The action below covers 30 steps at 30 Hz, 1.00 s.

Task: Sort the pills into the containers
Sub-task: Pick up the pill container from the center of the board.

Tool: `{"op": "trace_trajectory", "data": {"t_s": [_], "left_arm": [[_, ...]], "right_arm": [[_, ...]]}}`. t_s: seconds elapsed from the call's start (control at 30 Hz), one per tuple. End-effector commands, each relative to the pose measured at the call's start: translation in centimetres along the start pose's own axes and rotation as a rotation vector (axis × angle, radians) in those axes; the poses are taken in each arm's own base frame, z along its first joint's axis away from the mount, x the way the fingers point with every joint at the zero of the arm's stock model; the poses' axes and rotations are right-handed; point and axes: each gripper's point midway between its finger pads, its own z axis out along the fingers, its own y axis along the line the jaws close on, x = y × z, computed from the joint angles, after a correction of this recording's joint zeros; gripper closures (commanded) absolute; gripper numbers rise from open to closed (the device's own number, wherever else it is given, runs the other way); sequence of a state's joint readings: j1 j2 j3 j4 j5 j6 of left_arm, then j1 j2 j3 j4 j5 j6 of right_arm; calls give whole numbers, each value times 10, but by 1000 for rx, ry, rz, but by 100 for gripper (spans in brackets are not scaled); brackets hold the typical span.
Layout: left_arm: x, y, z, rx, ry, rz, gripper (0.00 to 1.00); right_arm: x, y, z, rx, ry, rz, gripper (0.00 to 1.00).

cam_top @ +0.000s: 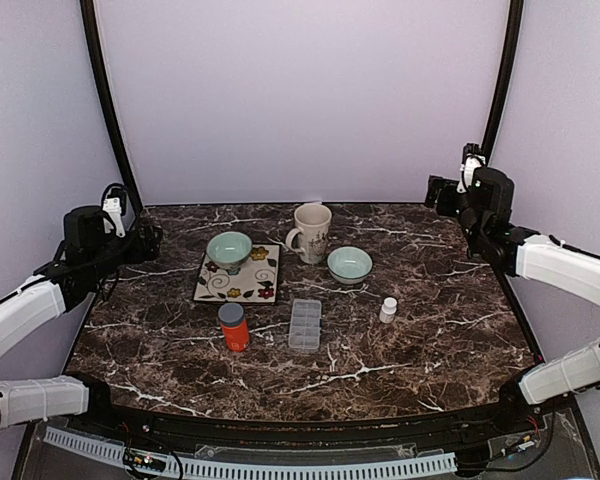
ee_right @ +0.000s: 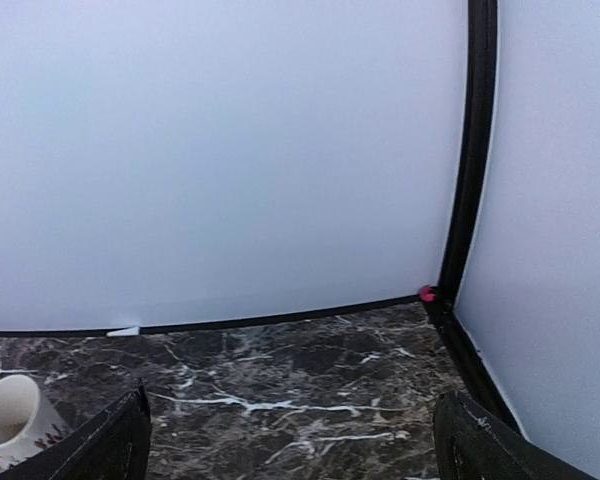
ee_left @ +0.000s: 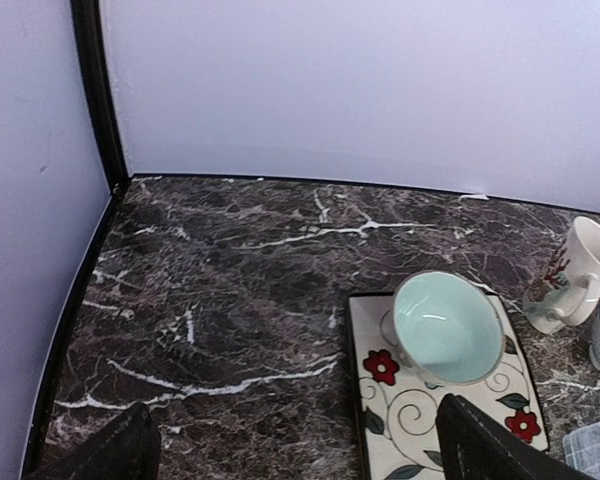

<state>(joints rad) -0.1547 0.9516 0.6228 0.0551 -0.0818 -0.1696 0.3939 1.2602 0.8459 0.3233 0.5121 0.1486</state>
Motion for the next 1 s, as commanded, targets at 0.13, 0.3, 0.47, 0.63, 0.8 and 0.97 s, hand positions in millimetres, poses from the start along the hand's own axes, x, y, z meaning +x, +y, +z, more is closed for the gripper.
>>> {"op": "trace_trajectory", "data": {"t_s": [0.13, 0.3, 0.47, 0.63, 0.8, 0.97], "left_arm": [[-20, -61, -16, 127, 11, 140, 1], [-20, -91, -27, 192, 29, 199, 1], [-16, -121, -35, 259, 55, 253, 1], [-2, -153, -40, 309, 102, 316, 1], [17, -176, -42, 330, 160, 357, 1], [34, -197, -46, 363, 205, 373, 2]], "right_arm": [[4, 102, -60, -195, 35, -76, 0], [31, 150, -99, -218, 112, -142, 1], [72, 201, -127, -274, 237, -238, 5], [104, 238, -146, -395, 395, -208, 14], [134, 255, -154, -454, 498, -220, 21], [159, 273, -160, -503, 593, -207, 24]]}}
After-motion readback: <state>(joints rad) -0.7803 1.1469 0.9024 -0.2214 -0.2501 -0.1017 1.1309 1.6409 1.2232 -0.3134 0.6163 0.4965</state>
